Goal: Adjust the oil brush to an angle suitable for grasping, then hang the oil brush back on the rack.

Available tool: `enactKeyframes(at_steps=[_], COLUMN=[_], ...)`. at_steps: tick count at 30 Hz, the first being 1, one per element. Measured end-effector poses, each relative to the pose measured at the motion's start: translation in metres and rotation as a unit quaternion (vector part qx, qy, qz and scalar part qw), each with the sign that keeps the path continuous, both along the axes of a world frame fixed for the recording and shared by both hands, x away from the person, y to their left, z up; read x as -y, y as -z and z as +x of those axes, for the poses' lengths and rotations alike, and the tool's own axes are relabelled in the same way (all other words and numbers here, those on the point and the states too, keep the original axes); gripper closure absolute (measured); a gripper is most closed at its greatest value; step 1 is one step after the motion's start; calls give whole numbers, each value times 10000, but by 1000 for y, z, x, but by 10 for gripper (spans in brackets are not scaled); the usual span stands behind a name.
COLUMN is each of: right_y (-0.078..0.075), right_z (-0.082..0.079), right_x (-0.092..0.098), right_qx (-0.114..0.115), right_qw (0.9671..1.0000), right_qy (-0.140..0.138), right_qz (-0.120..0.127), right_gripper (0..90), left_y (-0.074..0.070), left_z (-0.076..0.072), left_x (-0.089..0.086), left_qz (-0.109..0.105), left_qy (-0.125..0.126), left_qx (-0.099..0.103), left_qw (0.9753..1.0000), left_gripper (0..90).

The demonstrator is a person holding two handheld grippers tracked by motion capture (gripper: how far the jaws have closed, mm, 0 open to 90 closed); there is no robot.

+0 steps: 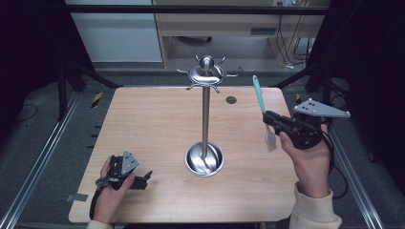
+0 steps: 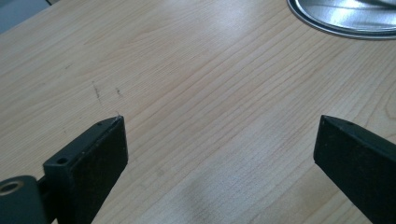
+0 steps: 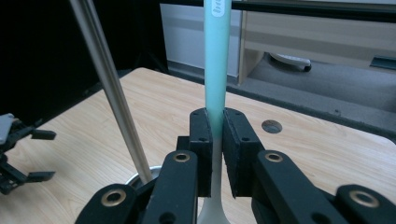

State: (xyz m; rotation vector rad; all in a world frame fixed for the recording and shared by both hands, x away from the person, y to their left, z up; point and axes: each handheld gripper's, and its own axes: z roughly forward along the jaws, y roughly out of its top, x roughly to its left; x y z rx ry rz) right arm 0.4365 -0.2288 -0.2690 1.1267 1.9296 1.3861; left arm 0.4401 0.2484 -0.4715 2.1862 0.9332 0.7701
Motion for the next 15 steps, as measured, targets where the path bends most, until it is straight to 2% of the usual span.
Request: enactKeyframes(at_steps=[15], right_y=[-13], right_z=[-12], right_x=[-2], right_qx=[288], right_qw=[9992], right_qy=[-202], right_qz=[195], right_gripper=[828], left_y=[0], left_z=[0], left_x=[-1], left_qz=[-2], left_qy=[-16], left_qx=[4], left_qw=[10000], left_gripper=[26])
